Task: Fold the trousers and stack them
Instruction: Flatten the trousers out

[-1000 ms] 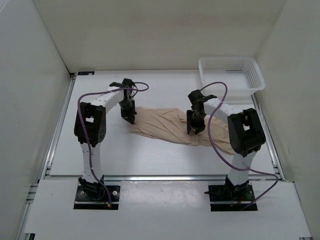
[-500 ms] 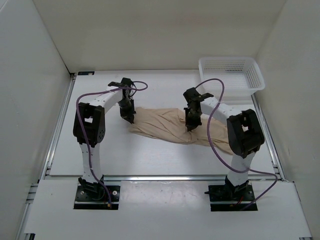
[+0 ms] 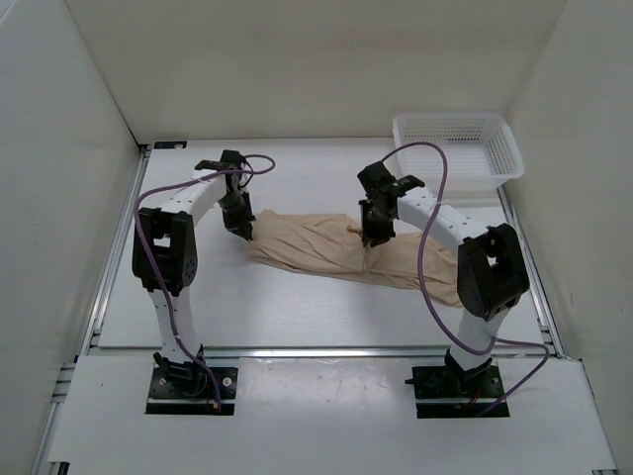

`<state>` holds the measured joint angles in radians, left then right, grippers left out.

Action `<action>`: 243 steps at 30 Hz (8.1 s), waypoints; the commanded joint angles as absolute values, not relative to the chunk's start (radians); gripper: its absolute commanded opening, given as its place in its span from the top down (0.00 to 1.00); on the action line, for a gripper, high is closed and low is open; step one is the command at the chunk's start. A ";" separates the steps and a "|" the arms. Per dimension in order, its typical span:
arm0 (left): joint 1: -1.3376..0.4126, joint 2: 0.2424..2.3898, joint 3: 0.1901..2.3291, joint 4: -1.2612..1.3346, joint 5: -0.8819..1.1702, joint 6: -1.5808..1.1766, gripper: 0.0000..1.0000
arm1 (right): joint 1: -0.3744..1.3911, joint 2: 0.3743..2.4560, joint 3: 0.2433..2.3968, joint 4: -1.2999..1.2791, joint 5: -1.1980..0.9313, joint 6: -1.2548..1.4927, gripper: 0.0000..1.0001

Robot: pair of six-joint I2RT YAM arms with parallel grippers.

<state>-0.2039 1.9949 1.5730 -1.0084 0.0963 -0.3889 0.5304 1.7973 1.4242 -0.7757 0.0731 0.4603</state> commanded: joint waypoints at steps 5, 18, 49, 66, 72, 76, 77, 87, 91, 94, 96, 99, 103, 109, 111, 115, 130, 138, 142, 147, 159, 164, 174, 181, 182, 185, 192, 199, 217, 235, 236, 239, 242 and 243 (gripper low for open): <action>-0.176 1.936 1.563 -1.005 0.084 -0.379 0.35 | 0.508 1.760 1.397 -0.807 0.141 0.483 0.26; -0.215 2.071 1.690 -1.005 0.170 -0.368 0.16 | 0.344 1.484 1.460 -0.946 0.196 0.474 0.24; -0.060 1.920 1.841 -1.176 0.109 -0.331 0.48 | 0.035 1.269 1.305 -0.966 0.091 0.405 0.23; -0.091 1.913 1.815 -1.184 -0.114 -0.399 0.88 | 0.035 1.269 1.296 -0.968 0.061 0.396 0.23; -0.091 1.913 1.773 -1.166 -0.114 -0.399 0.00 | 0.035 1.269 1.287 -0.968 0.051 0.396 0.23; -0.091 1.922 1.764 -1.166 -0.138 -0.388 0.00 | 0.035 1.269 1.266 -0.959 0.009 0.387 0.23; -0.091 1.922 1.753 -1.166 -0.138 -0.388 0.00 | 0.035 1.269 1.247 -0.950 -0.009 0.396 0.23; -0.100 1.985 1.669 -1.109 -0.104 -0.400 0.00 | 0.394 1.374 1.063 -0.809 -0.130 0.500 0.19; -0.100 1.994 1.669 -1.100 -0.080 -0.420 0.00 | 0.426 1.396 1.000 -0.746 -0.140 0.543 0.20; -0.109 1.994 1.669 -1.100 -0.080 -0.420 0.00 | 0.436 1.416 0.991 -0.735 -0.129 0.543 0.20; -0.109 1.994 1.669 -1.100 -0.089 -0.420 0.00 | 0.445 1.428 0.991 -0.726 -0.115 0.543 0.20; -0.109 1.994 1.669 -1.100 -0.115 -0.420 0.00 | 0.445 1.465 0.991 -0.726 -0.104 0.543 0.20; -0.109 1.976 1.660 -1.110 -0.146 -0.430 0.07 | 0.454 1.456 1.000 -0.726 -0.095 0.552 0.20; -0.129 2.005 1.716 -1.153 -0.276 -0.430 0.00 | 0.454 1.456 0.988 -0.738 -0.061 0.563 0.20; -0.129 2.058 1.726 -1.166 -0.276 -0.439 0.00 | 0.454 1.466 0.976 -0.713 -0.052 0.574 0.20; -0.129 2.125 1.755 -1.154 -0.203 -0.448 0.01 | 0.454 1.522 0.962 -0.666 -0.043 0.592 0.22; -0.118 1.984 1.874 -1.203 -0.147 -0.448 0.90 | 0.440 1.626 1.000 -0.612 -0.009 0.583 1.00; -0.057 1.869 1.761 -1.190 -0.081 -0.466 0.90 | 0.328 1.459 0.904 -0.690 0.104 0.627 1.00; -0.006 1.815 1.675 -1.155 -0.052 -0.466 0.80 | 0.249 1.333 0.855 -0.735 0.158 0.652 1.00; 0.057 1.773 1.637 -1.146 -0.041 -0.505 0.00 | 0.172 1.255 0.844 -0.787 0.198 0.638 1.00; -0.346 1.842 1.770 -1.146 0.001 -0.531 0.75 | 0.172 1.287 1.008 -0.821 0.218 0.604 0.40; -0.469 2.083 1.940 -1.161 0.026 -0.563 0.18 | 0.182 1.377 1.143 -0.821 0.198 0.560 0.65; -0.529 2.373 2.227 -1.218 0.058 -0.584 0.13 | 0.192 1.707 1.394 -0.787 0.103 0.500 0.29; -0.520 2.350 2.186 -1.206 0.069 -0.565 0.90 | 0.192 1.868 1.463 -0.752 0.078 0.557 0.54; -0.511 2.341 2.175 -1.206 0.057 -0.565 0.90 | 0.192 1.877 1.463 -0.752 0.078 0.557 0.61; -0.491 2.289 2.177 -1.206 0.037 -0.540 0.90 | 0.192 1.891 1.506 -0.762 0.113 0.566 0.97; -0.323 2.194 2.500 -1.330 0.052 -0.492 0.90 | 0.115 1.685 1.578 -0.837 0.207 0.586 1.00; 0.025 1.912 2.427 -1.279 0.146 -0.514 0.90 | -0.047 1.441 1.530 -0.893 0.241 0.595 1.00; 0.219 1.983 2.300 -1.282 0.140 -0.471 0.21 | -0.193 1.308 1.399 -0.911 0.291 0.589 1.00; -0.051 2.022 1.871 -1.130 -0.042 -0.485 0.00 | -0.193 1.213 1.287 -0.920 0.190 0.538 1.00; -0.028 2.055 1.894 -1.141 -0.043 -0.497 0.00 | -0.193 1.213 1.287 -0.920 0.177 0.538 1.00; 0.058 2.091 1.959 -1.129 -0.032 -0.497 0.00 | -0.193 1.213 1.287 -0.920 0.167 0.525 1.00; 0.095 2.176 2.049 -1.163 -0.021 -0.506 0.04 | -0.193 1.224 1.287 -0.920 0.167 0.525 1.00; 0.104 2.225 2.069 -1.175 -0.021 -0.506 0.09 | -0.193 1.238 1.287 -0.920 0.167 0.525 1.00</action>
